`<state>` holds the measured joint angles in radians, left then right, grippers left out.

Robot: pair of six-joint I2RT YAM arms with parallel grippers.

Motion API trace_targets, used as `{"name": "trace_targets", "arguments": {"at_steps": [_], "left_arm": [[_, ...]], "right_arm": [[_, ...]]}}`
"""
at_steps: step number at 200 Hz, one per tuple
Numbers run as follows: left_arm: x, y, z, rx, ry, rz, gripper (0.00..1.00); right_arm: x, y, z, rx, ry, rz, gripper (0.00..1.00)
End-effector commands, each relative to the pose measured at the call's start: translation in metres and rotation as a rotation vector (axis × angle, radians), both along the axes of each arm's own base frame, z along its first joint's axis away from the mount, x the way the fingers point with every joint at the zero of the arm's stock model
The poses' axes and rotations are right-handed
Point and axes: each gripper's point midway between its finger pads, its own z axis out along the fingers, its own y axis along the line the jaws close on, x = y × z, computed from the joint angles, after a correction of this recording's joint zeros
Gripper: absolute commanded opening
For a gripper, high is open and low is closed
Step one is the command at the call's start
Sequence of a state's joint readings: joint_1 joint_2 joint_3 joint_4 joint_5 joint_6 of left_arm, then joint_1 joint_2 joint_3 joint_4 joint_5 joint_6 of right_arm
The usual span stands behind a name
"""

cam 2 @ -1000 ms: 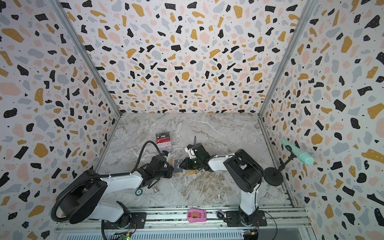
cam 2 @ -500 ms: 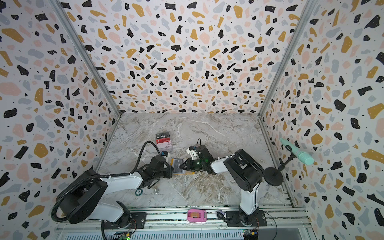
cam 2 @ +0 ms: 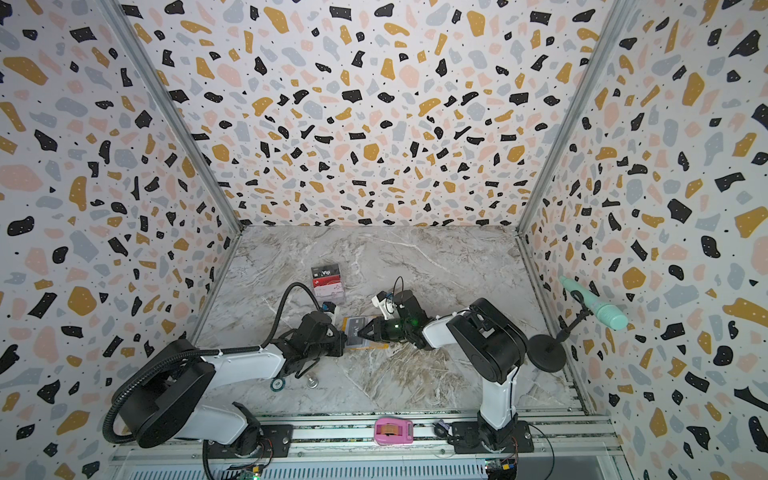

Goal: Take the credit cards out of the card holder

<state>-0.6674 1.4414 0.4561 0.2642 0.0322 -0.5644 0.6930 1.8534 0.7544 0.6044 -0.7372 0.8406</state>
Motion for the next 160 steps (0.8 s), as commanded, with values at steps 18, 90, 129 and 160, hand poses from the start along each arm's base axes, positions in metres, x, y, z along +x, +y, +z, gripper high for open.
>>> {"name": "trace_targets", "arguments": {"at_steps": [18, 90, 129, 160], "left_arm": [[-0.018, 0.011, -0.024, 0.044, 0.085, -0.004, 0.1], [-0.018, 0.011, -0.027, 0.039, 0.089, 0.0, 0.1], [-0.02, 0.012, -0.03, 0.044, 0.1, 0.007, 0.1], [-0.02, 0.014, -0.031, 0.048, 0.101, 0.017, 0.1]], "right_arm": [[-0.002, 0.012, 0.013, 0.054, -0.022, 0.053, 0.26], [0.002, 0.018, 0.008, 0.055, -0.013, 0.058, 0.26], [0.002, 0.021, 0.011, 0.079, -0.01, 0.067, 0.26], [0.003, 0.018, 0.007, 0.04, -0.017, 0.063, 0.28]]}}
